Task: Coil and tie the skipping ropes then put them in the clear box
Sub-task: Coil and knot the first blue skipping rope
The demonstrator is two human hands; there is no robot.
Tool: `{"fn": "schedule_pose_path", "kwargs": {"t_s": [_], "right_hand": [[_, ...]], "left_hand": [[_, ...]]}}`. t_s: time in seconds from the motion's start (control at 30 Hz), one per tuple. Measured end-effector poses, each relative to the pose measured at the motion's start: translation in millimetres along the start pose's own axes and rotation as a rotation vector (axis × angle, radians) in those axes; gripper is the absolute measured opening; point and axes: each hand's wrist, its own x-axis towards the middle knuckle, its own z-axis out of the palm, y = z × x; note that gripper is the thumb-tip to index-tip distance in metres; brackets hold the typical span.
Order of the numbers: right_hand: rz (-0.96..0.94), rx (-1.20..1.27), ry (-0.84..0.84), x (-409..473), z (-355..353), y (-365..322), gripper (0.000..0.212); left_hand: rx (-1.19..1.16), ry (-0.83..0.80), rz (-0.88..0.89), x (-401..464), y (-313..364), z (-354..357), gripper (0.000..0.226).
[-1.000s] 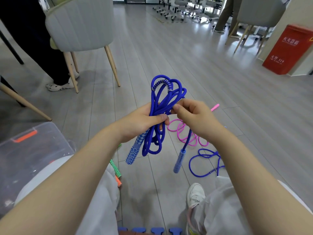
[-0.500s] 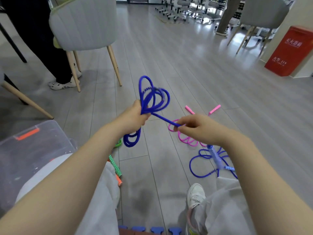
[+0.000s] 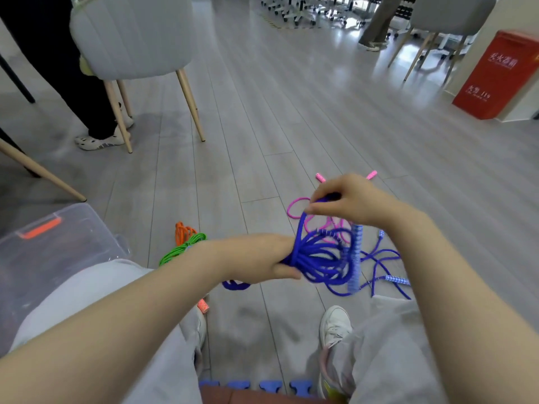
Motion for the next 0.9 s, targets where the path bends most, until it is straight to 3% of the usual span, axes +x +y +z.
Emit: {"fn": "schedule_pose_path", "kwargs": {"t_s": [0.1, 0.2, 0.23, 0.3, 0.4, 0.47, 0.63, 0.73, 0.77, 0.87, 0.9], "right_hand": [[0.134, 0.547, -0.125, -0.4, 0.5, 20.5, 0.016], [0.365, 0.780, -0.039, 9.1, 27.2, 71.4, 0.070], [0.366, 0.812, -0.049, 10.5, 37.8, 67.9, 0.063], [0.256, 0.877, -0.163, 7.0, 52.6, 11.7, 0.029], [0.247, 0.813, -0.151, 8.6, 79.1, -31.5, 0.030], [0.285, 0.762, -0.081, 8.0, 100.4, -31.3, 0.027], [0.257, 0.681, 0.017, 4.9, 125.9, -52.8, 0.034], [0.168, 0.254, 0.055, 5.2, 119.8, -58.9, 0.035], [0.131, 0.130, 0.049, 3.8, 114.9, -59.9, 0.035], [0.026, -0.093, 0.044, -1.1, 90.8, -58.1, 0.039], [0.006, -0.141, 0.045, -1.4, 79.1, -55.7, 0.041]], "left_hand": [[-0.241, 0.119, 0.061, -19.1, 24.3, -24.9, 0.017], [-0.441, 0.250, 0.044, -25.4, 31.2, -38.1, 0.021], [-0.465, 0.312, 0.007, -25.4, 24.8, -41.9, 0.018], [-0.348, 0.433, -0.125, -22.0, -1.4, -51.9, 0.013], [-0.092, 0.432, -0.367, -20.1, -44.7, -58.3, 0.022], [-0.097, 0.477, -0.433, -15.7, -61.0, -51.0, 0.025], [-0.706, 0.923, -0.331, 1.6, -59.0, -38.9, 0.026], [-0.782, 0.943, -0.348, 9.6, -57.4, -32.1, 0.022], [-0.671, 0.907, -0.391, 11.9, -58.8, -28.4, 0.023], [-0.018, 0.694, -0.472, 15.6, -65.7, -18.8, 0.029], [0.067, 0.624, -0.455, 14.8, -63.7, -18.5, 0.028]]}}
